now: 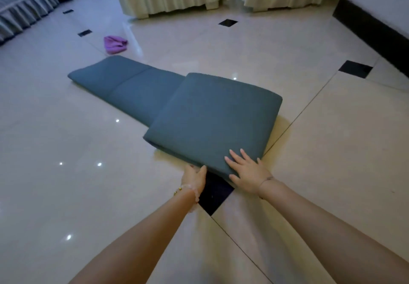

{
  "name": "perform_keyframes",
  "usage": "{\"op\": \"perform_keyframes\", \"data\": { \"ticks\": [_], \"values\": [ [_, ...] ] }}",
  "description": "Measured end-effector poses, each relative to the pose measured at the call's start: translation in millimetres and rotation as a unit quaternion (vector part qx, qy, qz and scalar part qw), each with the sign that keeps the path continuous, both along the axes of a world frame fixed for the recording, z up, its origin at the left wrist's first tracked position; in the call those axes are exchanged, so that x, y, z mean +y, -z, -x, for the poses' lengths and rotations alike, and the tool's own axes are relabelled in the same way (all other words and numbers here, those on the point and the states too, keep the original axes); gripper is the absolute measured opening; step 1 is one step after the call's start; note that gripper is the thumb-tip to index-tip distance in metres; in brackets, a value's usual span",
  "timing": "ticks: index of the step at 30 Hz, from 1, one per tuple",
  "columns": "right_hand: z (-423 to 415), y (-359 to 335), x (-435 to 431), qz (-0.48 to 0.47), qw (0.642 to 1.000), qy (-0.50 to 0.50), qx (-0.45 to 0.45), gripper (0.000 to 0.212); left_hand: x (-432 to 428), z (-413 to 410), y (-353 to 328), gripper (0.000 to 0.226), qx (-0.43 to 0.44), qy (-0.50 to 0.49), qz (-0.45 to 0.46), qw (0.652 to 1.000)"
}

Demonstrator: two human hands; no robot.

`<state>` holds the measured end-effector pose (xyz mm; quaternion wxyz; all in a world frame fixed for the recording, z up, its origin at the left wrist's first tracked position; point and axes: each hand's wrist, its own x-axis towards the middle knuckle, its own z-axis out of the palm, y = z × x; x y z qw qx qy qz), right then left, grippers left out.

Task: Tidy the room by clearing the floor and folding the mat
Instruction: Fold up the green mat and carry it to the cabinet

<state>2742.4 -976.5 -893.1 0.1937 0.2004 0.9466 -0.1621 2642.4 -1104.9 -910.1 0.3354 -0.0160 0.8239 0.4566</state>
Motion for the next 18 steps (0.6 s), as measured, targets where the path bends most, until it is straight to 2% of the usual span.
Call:
{"op": "perform_keyframes", "data": {
  "ticks": [4, 7, 9, 12, 14, 18],
  "values": [
    [0.1, 17.6, -8.8, -0.068, 0.998, 0.003, -0.016, 0.071, -29.0, 14.1, 10.9, 0.031, 0.086, 0.089, 0.05, 0.991],
    [2.1, 21.5, -11.0, -0.097, 0.995, 0.005, -0.009, 0.071, -34.3, 14.9, 4.1, 0.034, 0.196, 0.185, 0.082, 0.96],
    [3.7, 20.6, -10.5, -0.09, 0.996, 0.009, -0.006, 0.07, -34.9, 18.7, -2.5, 0.037, 0.295, 0.274, 0.121, 0.907],
    [2.3, 16.5, -8.3, -0.066, 0.998, 0.013, 0.009, 0.07, -32.8, 25.8, -19.0, 0.041, 0.425, 0.42, 0.197, 0.777],
    [-0.6, 13.2, -7.8, -0.056, 0.998, 0.017, 0.024, 0.071, -31.7, 27.3, -28.2, 0.043, 0.468, 0.474, 0.217, 0.713],
    [-5.6, 0.1, -15.5, -0.067, 0.995, -0.003, 0.068, 0.07, -30.6, 35.4, -50.1, 0.044, 0.51, 0.548, 0.239, 0.619]
  ]
}}
